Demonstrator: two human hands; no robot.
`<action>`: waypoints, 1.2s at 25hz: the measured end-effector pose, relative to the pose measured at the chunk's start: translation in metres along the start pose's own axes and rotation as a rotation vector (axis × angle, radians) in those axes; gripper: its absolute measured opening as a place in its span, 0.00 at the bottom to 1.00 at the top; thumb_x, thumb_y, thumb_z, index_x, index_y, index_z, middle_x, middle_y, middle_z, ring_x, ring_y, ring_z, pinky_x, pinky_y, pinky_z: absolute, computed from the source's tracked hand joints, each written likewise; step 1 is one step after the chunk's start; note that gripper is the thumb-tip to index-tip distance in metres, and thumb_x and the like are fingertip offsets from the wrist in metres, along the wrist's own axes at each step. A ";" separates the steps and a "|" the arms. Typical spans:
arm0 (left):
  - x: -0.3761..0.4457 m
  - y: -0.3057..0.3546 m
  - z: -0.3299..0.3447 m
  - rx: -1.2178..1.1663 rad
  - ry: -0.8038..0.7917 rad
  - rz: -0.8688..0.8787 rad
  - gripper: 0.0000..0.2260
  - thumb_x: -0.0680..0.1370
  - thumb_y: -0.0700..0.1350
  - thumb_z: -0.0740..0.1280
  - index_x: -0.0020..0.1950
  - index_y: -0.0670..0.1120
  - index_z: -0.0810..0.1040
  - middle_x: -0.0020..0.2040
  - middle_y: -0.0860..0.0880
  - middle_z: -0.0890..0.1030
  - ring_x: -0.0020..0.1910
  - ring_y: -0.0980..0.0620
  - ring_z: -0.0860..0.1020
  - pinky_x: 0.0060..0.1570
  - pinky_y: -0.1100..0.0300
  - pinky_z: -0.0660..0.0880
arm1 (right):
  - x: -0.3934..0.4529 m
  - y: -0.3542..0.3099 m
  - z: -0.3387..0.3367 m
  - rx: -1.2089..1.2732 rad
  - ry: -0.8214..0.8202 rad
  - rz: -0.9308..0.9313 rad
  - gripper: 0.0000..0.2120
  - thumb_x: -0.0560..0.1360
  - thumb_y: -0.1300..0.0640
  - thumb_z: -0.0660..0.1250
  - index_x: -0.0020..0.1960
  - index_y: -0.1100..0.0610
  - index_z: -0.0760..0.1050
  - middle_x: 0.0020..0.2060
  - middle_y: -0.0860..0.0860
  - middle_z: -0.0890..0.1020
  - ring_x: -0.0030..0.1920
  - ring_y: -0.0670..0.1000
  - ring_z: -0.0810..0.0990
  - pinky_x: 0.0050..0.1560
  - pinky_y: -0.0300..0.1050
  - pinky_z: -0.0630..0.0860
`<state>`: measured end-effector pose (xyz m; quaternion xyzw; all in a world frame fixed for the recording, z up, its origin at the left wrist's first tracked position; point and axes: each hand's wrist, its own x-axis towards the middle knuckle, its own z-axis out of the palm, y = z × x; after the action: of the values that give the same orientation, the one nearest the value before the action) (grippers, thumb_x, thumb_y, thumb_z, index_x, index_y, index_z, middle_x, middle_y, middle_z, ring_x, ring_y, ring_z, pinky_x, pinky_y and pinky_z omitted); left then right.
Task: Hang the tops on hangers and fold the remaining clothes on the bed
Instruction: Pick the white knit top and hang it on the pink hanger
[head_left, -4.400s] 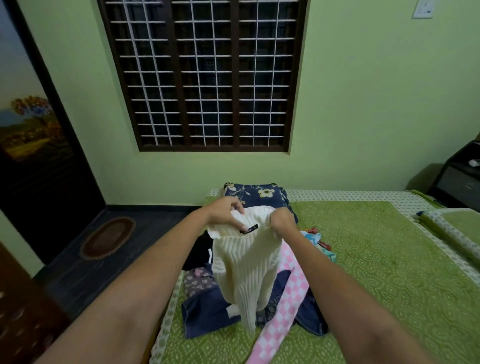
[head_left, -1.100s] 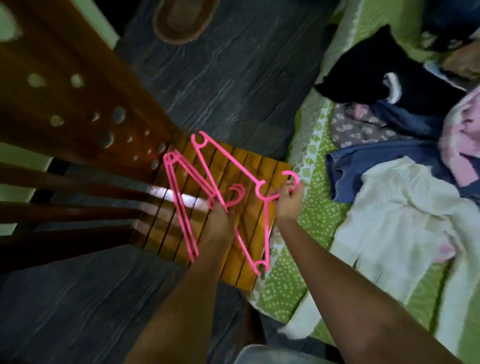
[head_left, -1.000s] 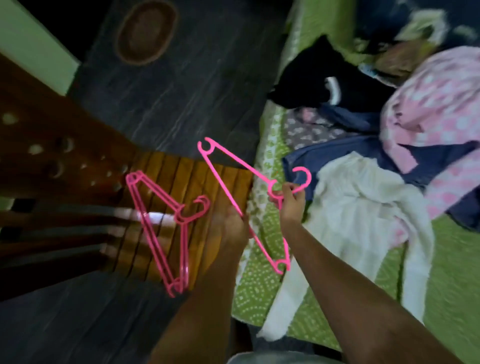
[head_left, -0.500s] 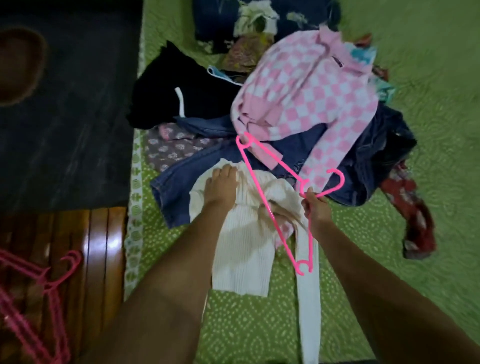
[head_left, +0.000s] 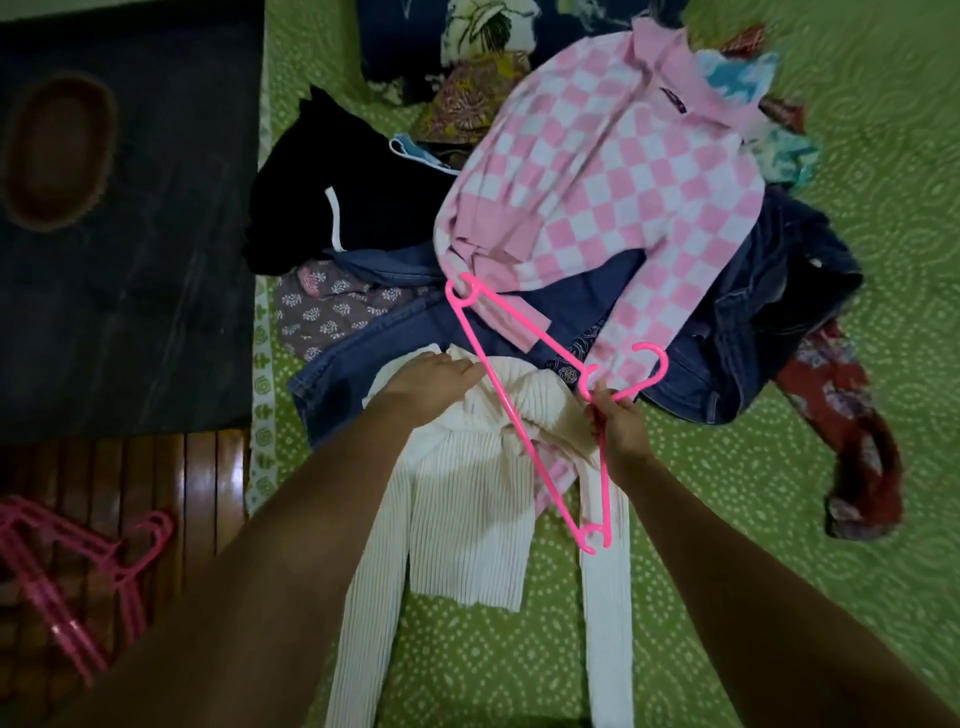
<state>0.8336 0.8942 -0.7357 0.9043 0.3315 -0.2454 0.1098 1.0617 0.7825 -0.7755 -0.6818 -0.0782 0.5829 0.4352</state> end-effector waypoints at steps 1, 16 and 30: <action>-0.007 0.000 -0.003 0.005 0.124 0.004 0.16 0.73 0.36 0.69 0.58 0.44 0.70 0.49 0.46 0.78 0.45 0.45 0.77 0.37 0.56 0.66 | -0.001 -0.002 -0.001 -0.008 -0.001 0.003 0.18 0.81 0.55 0.61 0.33 0.58 0.69 0.22 0.45 0.71 0.24 0.43 0.65 0.27 0.35 0.63; -0.037 0.007 0.032 -0.561 -0.057 -0.617 0.14 0.76 0.42 0.67 0.61 0.49 0.74 0.67 0.45 0.62 0.58 0.42 0.72 0.54 0.48 0.74 | -0.015 -0.004 0.011 -0.034 -0.023 -0.011 0.17 0.80 0.56 0.62 0.33 0.58 0.69 0.23 0.47 0.70 0.22 0.42 0.65 0.25 0.34 0.63; -0.053 -0.004 0.005 -0.685 0.229 -1.098 0.09 0.78 0.41 0.66 0.54 0.39 0.82 0.53 0.38 0.81 0.53 0.39 0.80 0.49 0.48 0.77 | -0.031 -0.010 0.007 -0.132 -0.106 -0.084 0.16 0.81 0.58 0.60 0.34 0.59 0.68 0.23 0.47 0.69 0.23 0.41 0.66 0.26 0.33 0.65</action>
<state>0.7940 0.8665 -0.7131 0.5378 0.8139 -0.0488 0.2144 1.0499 0.7736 -0.7458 -0.6733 -0.1677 0.5930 0.4086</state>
